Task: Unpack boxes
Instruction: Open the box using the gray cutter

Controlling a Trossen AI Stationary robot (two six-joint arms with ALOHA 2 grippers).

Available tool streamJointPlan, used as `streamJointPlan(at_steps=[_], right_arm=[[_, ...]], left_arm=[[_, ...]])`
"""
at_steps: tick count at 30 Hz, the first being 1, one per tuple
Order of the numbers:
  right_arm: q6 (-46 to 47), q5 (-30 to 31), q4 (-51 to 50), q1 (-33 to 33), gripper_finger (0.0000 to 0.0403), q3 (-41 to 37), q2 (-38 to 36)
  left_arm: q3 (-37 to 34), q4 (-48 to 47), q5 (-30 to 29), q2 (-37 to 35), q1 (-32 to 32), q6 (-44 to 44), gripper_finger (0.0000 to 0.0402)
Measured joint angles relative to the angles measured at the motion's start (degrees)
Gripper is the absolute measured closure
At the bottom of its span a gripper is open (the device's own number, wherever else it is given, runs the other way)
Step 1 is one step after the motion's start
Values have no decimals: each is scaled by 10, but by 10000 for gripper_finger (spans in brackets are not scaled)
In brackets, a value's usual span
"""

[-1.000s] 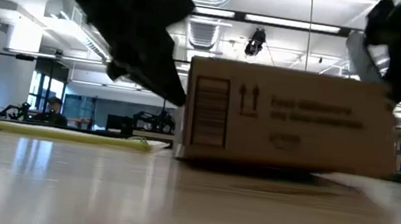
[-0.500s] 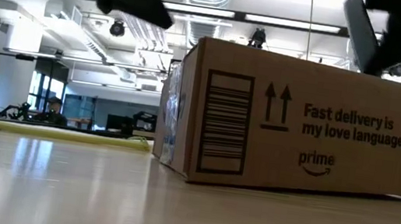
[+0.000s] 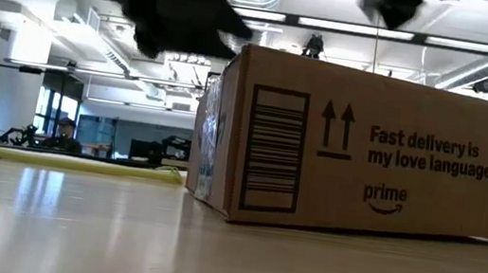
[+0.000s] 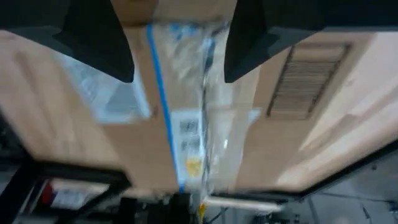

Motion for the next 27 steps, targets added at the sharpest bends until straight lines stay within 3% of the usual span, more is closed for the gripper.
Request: streamJointPlan(at_steps=[9,20,27], right_arm=[[-88,-183,190,-79,353,5,145],[-162,-241,214,-100,353,90,288],[-187,-268,228,-112,353,105,318]], left_arm=[[1,-2,15,23,2,-2,180],[-4,-39,13,20,2,-24,182],[-4,-50,19,20,2,-31,169]])
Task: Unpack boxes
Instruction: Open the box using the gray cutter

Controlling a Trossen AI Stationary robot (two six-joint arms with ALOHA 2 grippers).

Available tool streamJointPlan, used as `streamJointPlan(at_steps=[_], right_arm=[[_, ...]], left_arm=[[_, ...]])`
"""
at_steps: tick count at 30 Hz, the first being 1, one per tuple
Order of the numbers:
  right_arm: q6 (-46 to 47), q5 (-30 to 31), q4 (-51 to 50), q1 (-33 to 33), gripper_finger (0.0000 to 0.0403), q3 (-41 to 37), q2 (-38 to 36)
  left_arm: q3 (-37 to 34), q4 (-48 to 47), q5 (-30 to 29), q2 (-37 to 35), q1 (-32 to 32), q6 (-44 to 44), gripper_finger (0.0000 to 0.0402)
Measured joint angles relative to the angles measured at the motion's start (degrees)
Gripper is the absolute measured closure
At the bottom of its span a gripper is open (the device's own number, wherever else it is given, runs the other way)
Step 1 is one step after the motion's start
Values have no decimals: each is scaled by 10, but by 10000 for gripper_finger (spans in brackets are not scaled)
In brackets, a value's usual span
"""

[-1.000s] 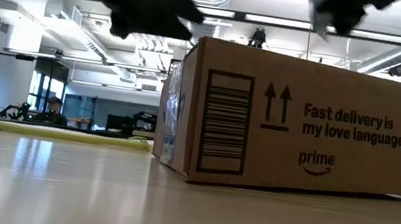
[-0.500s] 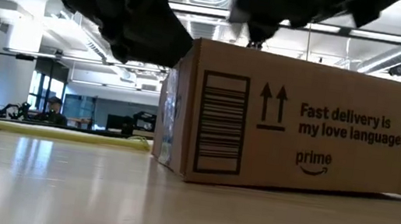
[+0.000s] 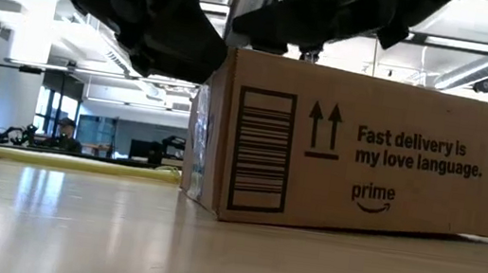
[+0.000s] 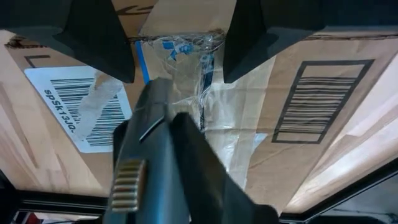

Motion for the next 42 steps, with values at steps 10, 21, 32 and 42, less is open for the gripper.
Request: streamJointPlan(at_steps=[10,21,32,42], right_arm=[[-26,-2,32,-9,353,-2,20],[-33,-9,35,-17,353,-7,23],[-19,-13,44,-20,353,-9,23],[-16,-12,49,-25,353,-30,24]], left_arm=[[-1,-6,7,1,0,-5,174],[-1,-13,10,1,0,-17,173],[-1,-13,11,2,0,-19,169],[-1,-19,15,2,0,-21,188]])
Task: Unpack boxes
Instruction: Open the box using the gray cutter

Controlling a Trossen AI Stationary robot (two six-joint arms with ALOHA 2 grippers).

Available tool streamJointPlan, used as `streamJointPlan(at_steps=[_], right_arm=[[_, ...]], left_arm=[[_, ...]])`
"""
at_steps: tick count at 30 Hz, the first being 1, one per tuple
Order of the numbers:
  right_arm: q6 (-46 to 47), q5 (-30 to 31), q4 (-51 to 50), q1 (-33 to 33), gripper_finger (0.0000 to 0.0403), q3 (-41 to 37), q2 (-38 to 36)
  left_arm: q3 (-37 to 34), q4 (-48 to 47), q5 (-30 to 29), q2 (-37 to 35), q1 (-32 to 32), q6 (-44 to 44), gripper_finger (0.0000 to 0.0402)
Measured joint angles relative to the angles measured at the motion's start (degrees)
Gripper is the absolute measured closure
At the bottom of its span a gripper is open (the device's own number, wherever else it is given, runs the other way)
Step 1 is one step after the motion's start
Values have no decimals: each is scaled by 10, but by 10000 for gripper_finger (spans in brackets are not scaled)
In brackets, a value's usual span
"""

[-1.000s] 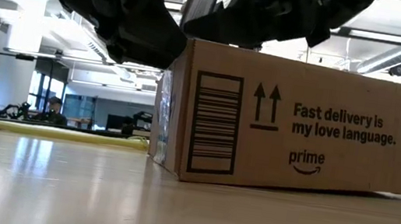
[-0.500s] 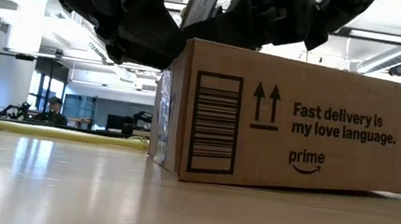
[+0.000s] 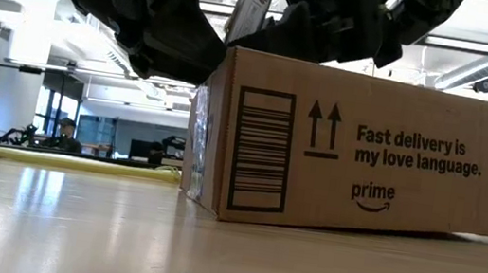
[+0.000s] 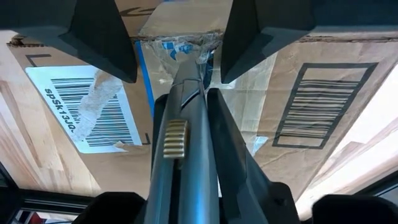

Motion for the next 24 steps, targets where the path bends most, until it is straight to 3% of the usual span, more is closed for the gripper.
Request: streamJointPlan(at_steps=[15,24], right_arm=[[18,7,-45,-5,353,-46,-48],[47,57,-56,-4,354,-105,-119]], left_arm=[[1,-15,3,0,0,-2,192],[1,-19,3,-1,0,-8,187]])
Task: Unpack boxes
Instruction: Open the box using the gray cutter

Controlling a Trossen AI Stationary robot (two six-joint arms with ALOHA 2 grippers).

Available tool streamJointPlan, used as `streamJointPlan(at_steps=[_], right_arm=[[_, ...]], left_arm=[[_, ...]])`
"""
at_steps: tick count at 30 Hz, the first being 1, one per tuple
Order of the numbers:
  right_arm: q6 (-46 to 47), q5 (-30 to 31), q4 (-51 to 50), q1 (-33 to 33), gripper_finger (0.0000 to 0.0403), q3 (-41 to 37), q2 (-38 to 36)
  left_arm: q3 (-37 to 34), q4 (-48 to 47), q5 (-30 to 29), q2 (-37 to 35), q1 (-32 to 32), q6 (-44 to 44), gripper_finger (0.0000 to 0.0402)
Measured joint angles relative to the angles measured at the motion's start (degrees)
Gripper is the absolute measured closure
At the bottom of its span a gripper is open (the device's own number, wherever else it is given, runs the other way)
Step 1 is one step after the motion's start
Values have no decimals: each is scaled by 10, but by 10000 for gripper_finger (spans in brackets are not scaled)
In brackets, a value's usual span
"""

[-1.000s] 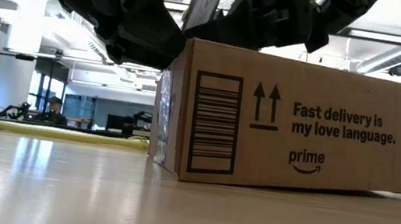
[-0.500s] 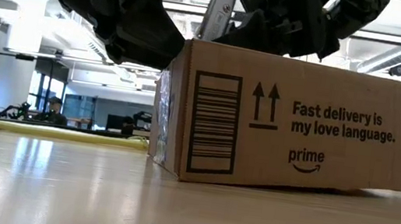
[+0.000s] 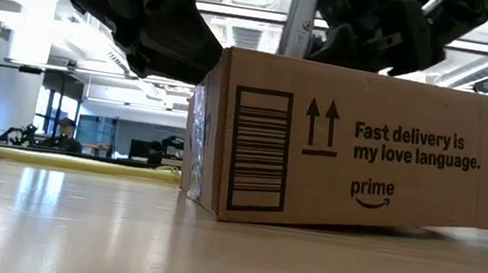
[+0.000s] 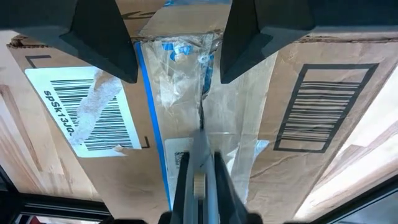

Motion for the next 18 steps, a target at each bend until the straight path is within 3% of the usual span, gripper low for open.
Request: streamJointPlan(at_steps=[18], right_arm=[[74,62,0,-2,354,-133,-161]], left_arm=[[0,-1,-2,0,0,-4,194]])
